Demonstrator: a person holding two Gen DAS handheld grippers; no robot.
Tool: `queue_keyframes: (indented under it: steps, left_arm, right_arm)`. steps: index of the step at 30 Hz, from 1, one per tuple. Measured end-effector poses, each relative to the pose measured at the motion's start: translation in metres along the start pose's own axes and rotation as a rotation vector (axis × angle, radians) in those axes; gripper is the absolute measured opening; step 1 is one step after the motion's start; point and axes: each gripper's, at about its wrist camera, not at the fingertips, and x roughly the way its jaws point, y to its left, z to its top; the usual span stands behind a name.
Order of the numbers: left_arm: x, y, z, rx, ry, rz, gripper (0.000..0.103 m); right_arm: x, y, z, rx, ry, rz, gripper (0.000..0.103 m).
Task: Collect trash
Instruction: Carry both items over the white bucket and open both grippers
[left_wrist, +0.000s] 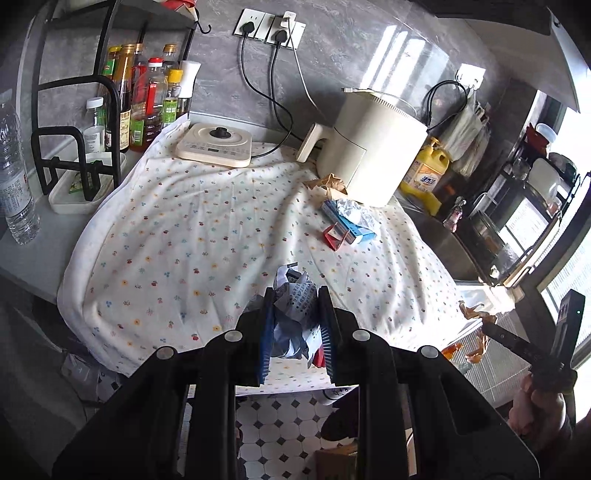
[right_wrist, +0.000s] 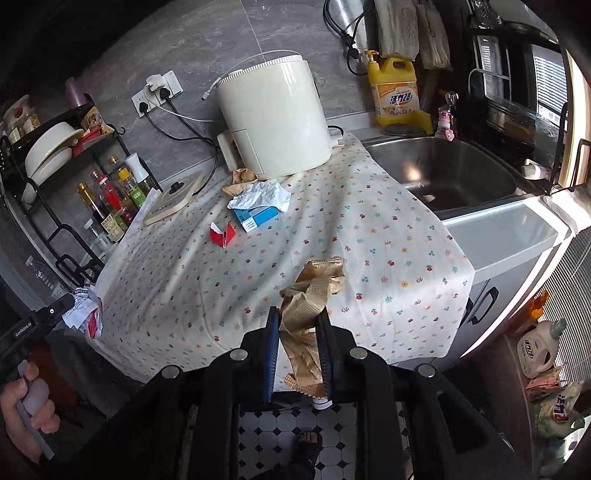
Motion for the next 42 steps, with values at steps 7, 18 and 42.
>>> queue_keyframes:
  steps: [7,18,42]
  left_arm:
    - [-0.011,-0.034,-0.031,0.039,0.032,-0.008,0.023]
    - [-0.006,-0.105,-0.075,0.112,0.081,-0.1,0.023]
    - [0.052,-0.294,-0.181,0.405,0.34,-0.442,0.023]
  right_arm:
    - [-0.023,-0.041,-0.038,0.061,0.021,-0.031,0.02]
    - [-0.063,-0.115,-0.095,0.161,0.062,-0.136,0.02]
    - [-0.176,-0.23,-0.213,0.42,0.018,-0.328,0.056]
